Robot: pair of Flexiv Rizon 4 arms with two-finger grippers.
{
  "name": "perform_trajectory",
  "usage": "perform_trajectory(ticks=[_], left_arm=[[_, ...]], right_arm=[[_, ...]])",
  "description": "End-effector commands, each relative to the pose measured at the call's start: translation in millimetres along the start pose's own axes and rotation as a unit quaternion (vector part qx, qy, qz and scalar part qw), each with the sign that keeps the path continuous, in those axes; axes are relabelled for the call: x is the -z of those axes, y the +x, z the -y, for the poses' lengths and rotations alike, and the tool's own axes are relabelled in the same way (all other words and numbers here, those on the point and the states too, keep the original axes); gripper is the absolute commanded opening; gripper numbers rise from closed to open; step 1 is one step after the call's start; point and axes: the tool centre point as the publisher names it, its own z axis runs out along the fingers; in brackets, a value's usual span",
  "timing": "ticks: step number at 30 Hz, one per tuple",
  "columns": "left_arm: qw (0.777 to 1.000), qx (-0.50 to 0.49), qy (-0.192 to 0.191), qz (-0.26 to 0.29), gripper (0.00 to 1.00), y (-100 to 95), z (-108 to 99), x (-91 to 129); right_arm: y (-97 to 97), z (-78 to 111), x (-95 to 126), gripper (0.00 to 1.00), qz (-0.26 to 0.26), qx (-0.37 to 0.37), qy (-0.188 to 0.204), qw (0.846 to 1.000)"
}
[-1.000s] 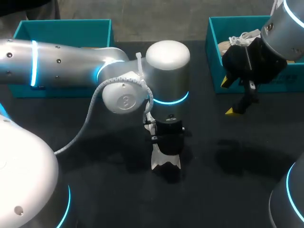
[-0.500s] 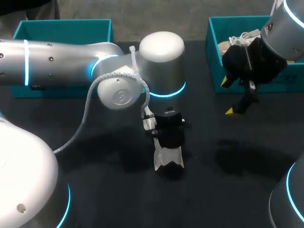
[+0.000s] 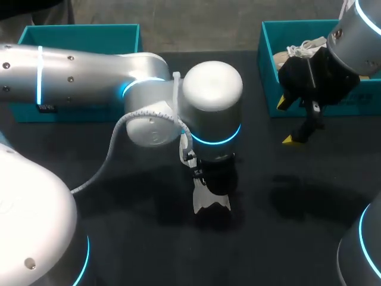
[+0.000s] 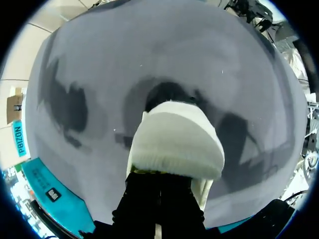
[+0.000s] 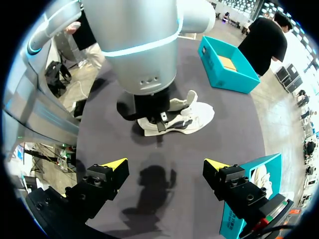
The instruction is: Take the shoe out of the shoebox, open the shoe tongue, remove and reinsert the insole, then place the shoe into the shoebox
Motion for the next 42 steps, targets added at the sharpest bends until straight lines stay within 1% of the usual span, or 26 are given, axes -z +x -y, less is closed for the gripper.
perform_trajectory(ticks=[1, 5, 11, 16, 22, 28, 38, 42], left_arm=[[1.000, 0.004, -0.023, 0.006, 0.00, 7.1, -8, 21], [0.999, 0.015, -0.031, 0.018, 0.00, 6.5, -20, 33], [0.999, 0.021, -0.041, 0.023, 0.00, 4.2, -32, 43], [0.998, 0.023, -0.048, 0.023, 0.00, 3.7, -40, 46], [0.998, 0.027, -0.049, 0.021, 0.00, 3.2, -51, 43], [0.999, 0.030, -0.037, 0.025, 0.00, 2.0, -58, 44], [0.999, 0.023, -0.037, 0.031, 0.00, 1.4, -63, 49], [0.999, 0.018, -0.043, 0.029, 0.00, 0.4, -65, 49]], right_arm=[[-0.5, -1.2, -1, 1.00, 0.000, -0.001, 0.001, 1.000], [-0.5, -1.2, -1, 1.00, 0.000, -0.001, 0.001, 1.000], [-0.5, -1.2, -1, 1.00, 0.000, -0.001, 0.001, 1.000], [-0.5, -1.2, -1, 1.00, 0.000, -0.001, 0.001, 1.000], [-0.5, -1.2, -1, 1.00, 0.000, -0.001, 0.001, 1.000], [-8.8, 22.4, 31, 1.00, 0.004, 0.000, 0.027, 1.000], [-10.6, 44.4, 73, 1.00, -0.004, 0.015, 0.027, 1.000], [-11.8, 54.2, 87, 1.00, -0.001, 0.014, 0.035, 0.999]])
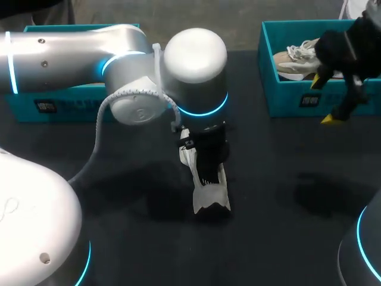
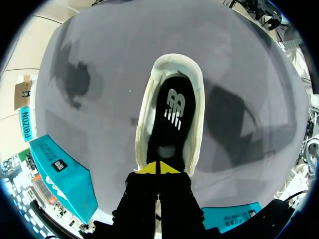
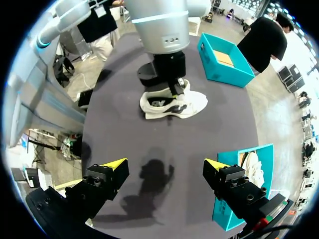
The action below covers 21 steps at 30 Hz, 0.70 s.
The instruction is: Take the shoe out of the shoebox, open the shoe tongue, remove and reinsert the insole, then place the shoe into the shoebox
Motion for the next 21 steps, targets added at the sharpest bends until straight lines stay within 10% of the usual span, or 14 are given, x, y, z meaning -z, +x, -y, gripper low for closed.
perform_trajectory(ticks=[1, 20, 21], left_arm=[[1.000, -0.003, -0.002, 0.000, 0.00, 2.1, -1, 1], [1.000, 0.008, -0.025, -0.008, 0.00, 8.7, 23, -1], [1.000, 0.008, -0.024, -0.009, 0.14, 8.9, 23, -2]], right_arm=[[2.0, 10.6, 17, 1.00, 0.008, -0.004, 0.003, 1.000], [1.3, 11.0, 18, 1.00, 0.010, -0.004, 0.003, 1.000], [1.3, 11.0, 18, 1.00, 0.010, -0.004, 0.003, 1.000]])
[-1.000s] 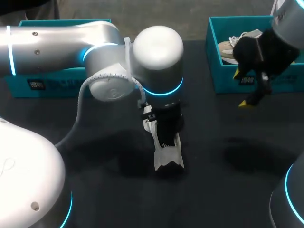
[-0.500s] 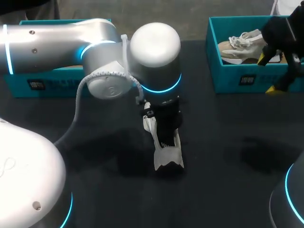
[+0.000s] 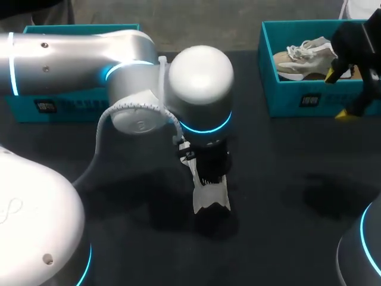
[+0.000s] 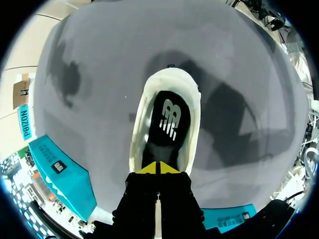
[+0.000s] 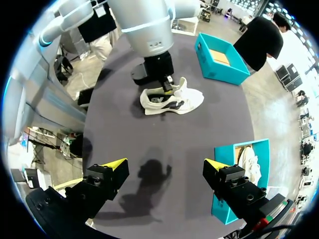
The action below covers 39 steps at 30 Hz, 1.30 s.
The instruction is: Take the shoe out of the shoebox, open the shoe tongue, remove and reinsert the insole, then place the shoe into the shoebox
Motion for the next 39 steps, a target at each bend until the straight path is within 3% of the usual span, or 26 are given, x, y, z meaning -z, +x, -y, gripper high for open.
perform_trajectory(ticks=[1, 2, 29, 39], left_arm=[[1.000, -0.002, -0.001, -0.007, 0.69, 0.2, 1, -3], [1.000, -0.003, -0.001, -0.006, 1.00, 0.1, 1, -3], [0.998, -0.022, 0.014, -0.054, 1.00, 0.3, -9, -12], [0.998, -0.029, 0.023, -0.051, 1.00, -4.0, -24, -1]], right_arm=[[-1.4, -1.1, -1, 1.00, -0.001, -0.001, 0.002, 1.000], [-1.4, -1.1, -1, 1.00, -0.001, -0.001, 0.002, 1.000], [-1.4, -1.1, -1, 1.00, -0.001, -0.001, 0.002, 1.000], [-1.4, -1.1, -1, 1.00, -0.001, -0.001, 0.002, 1.000]])
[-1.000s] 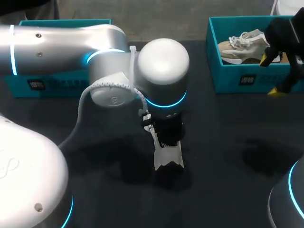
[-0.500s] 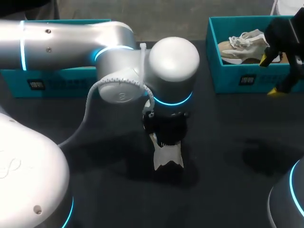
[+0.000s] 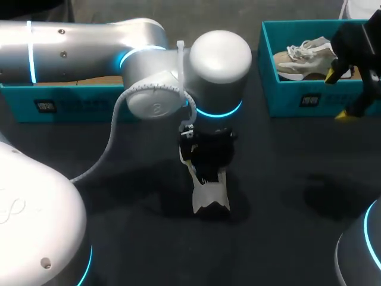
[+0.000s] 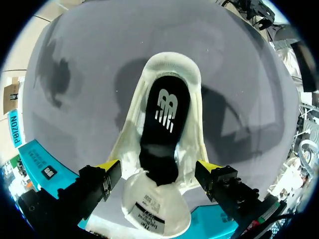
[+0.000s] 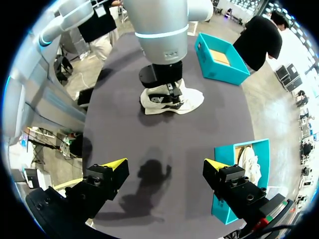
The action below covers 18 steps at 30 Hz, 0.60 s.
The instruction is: Take the shoe out of the shoebox, open the shoe tongue, remove and reinsert the insole, then place the shoe into the shoebox
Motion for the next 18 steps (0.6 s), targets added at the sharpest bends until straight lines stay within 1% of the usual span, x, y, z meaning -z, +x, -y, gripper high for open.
perform_trajectory(ticks=[1, 5, 9, 11, 16, 18], left_arm=[[1.000, -0.006, 0.007, 0.002, 1.00, 1.7, -7, 11], [0.999, -0.025, 0.019, -0.004, 1.00, 1.3, -10, 23], [0.999, -0.034, 0.021, -0.004, 1.00, 1.4, -14, 38], [0.999, -0.038, 0.028, 0.006, 1.00, -1.0, -21, 47], [0.999, -0.042, 0.015, 0.018, 1.00, -6.5, -31, 66], [0.999, -0.043, 0.008, 0.018, 1.00, -8.2, -38, 72]], right_arm=[[-2.1, -1.0, 0, 1.00, -0.002, 0.000, 0.002, 1.000], [-2.1, -1.0, 0, 1.00, -0.002, 0.000, 0.002, 1.000], [-2.1, -1.0, 0, 1.00, -0.002, 0.000, 0.002, 1.000], [-2.1, -1.0, 0, 1.00, -0.002, 0.000, 0.002, 1.000], [-2.1, -1.0, 0, 1.00, -0.002, 0.000, 0.002, 1.000], [-2.1, -1.0, 0, 1.00, -0.002, 0.000, 0.002, 1.000]])
